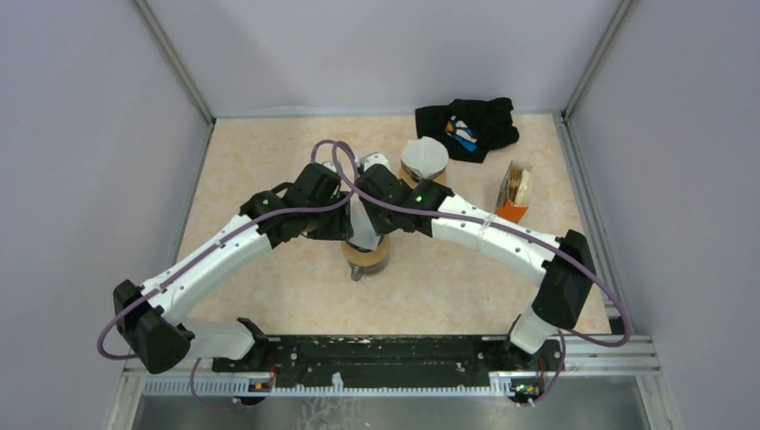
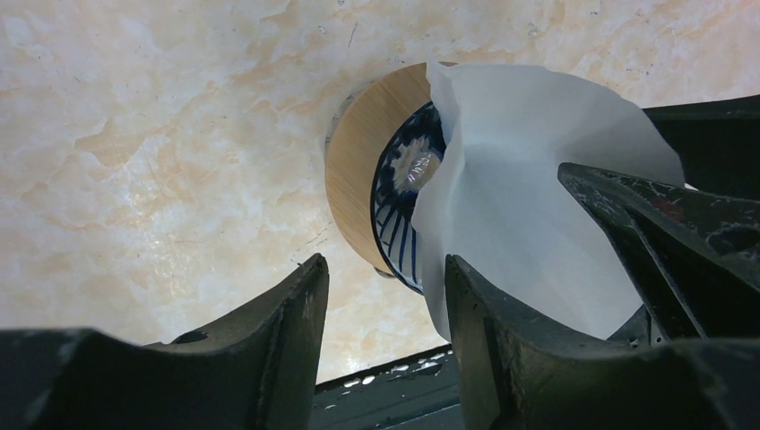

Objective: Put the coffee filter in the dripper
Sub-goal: Place the coffee filter in the coffee dripper.

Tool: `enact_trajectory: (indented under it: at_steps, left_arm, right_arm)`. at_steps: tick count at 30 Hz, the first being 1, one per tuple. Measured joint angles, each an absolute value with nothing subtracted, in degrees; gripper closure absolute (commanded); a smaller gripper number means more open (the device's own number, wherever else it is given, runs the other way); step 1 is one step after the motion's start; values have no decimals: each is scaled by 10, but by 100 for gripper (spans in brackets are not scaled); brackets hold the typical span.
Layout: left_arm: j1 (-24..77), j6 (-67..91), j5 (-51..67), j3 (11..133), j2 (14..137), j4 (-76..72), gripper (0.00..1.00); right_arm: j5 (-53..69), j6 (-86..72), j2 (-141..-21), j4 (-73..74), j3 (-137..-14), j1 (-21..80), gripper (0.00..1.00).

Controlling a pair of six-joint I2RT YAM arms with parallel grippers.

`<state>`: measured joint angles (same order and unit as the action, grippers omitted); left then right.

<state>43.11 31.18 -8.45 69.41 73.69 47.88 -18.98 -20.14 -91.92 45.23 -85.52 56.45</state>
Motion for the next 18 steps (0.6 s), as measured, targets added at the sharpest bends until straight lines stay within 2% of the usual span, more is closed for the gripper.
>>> enact_trajectory:
  at_steps: [18]
  left_arm:
    - [426, 315, -89, 657, 747, 470, 41]
  right_arm:
    - [-165, -201, -919, 409, -794, 556, 61]
